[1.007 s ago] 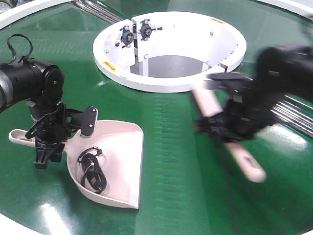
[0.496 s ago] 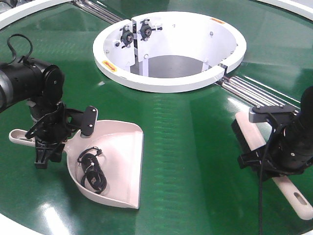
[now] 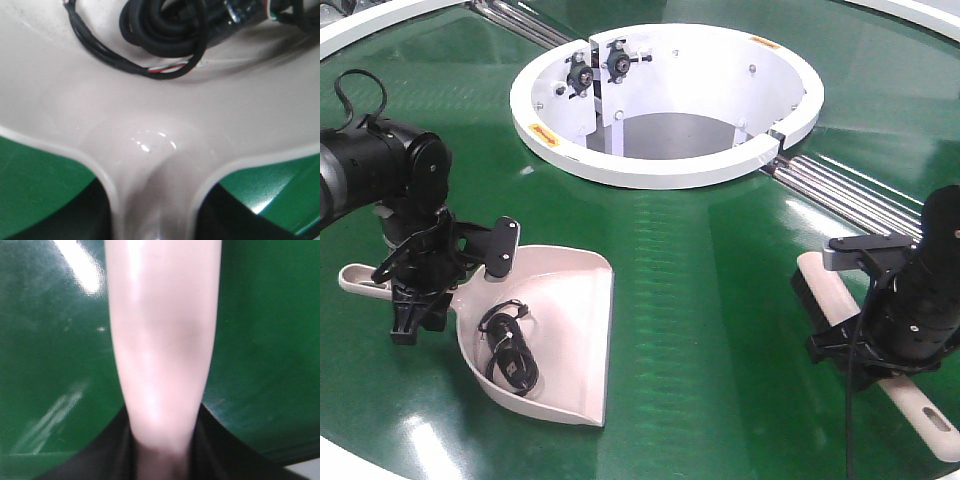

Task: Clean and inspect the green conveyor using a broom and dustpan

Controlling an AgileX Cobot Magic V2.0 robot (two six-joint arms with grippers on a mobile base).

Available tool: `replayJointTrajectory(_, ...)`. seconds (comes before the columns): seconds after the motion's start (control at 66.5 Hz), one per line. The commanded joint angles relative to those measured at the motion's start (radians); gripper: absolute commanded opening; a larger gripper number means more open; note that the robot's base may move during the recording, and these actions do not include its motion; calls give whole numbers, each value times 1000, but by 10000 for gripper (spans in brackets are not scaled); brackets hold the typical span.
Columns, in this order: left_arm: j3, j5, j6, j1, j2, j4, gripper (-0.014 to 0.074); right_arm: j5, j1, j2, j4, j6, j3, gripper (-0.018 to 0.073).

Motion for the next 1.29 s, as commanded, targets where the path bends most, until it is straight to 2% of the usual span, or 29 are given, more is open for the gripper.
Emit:
replayJointTrajectory(0.0,-26,3,-7,-9,-46,-6,-7,-11,-6,-10,0,-10,-24,1)
replayJointTrajectory(0.346,-26,-3,-7,-9,-47,-12,-7,-21,-9,44,10,-6,-24,62)
replayJointTrajectory(0.797,-26,-3,-8,-7,-47,-8,-7,-31,-9,44,10,-5,-24,288)
replayJointTrajectory(1.278,-26,51,-18,-6,-47,-15,21,-33,-9,44,10,-6,-24,306)
